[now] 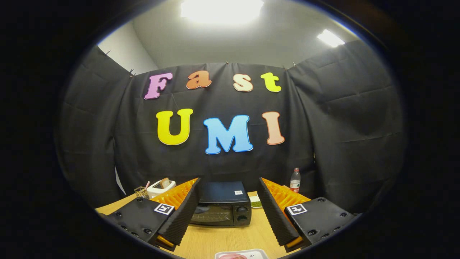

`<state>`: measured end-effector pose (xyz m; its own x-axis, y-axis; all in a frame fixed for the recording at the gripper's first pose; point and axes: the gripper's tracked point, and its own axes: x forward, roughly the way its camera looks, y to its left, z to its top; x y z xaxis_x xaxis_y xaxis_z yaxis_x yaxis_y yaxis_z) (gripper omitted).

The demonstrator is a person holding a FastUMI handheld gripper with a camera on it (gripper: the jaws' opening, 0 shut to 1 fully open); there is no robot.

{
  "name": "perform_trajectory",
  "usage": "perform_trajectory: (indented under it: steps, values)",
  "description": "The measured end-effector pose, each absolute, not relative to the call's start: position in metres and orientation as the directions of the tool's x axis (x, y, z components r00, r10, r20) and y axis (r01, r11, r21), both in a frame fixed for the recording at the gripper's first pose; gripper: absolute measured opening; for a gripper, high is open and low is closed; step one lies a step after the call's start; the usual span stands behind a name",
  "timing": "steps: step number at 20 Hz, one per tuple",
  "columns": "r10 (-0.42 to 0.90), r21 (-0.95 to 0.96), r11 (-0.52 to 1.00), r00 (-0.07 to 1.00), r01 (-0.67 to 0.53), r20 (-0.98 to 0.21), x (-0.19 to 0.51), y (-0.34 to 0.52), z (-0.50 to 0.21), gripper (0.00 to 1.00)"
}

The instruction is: Open the toaster oven, put the food inside, and close the toaster oven door.

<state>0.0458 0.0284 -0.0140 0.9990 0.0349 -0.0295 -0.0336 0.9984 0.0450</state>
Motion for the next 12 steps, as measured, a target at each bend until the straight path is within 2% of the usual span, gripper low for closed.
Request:
perform_trajectory:
  steps: [12]
  values:
    - [0.135, 0.056, 0.99, 0.985, -0.13, -0.11, 0.123, 0.098, -0.063, 0.99]
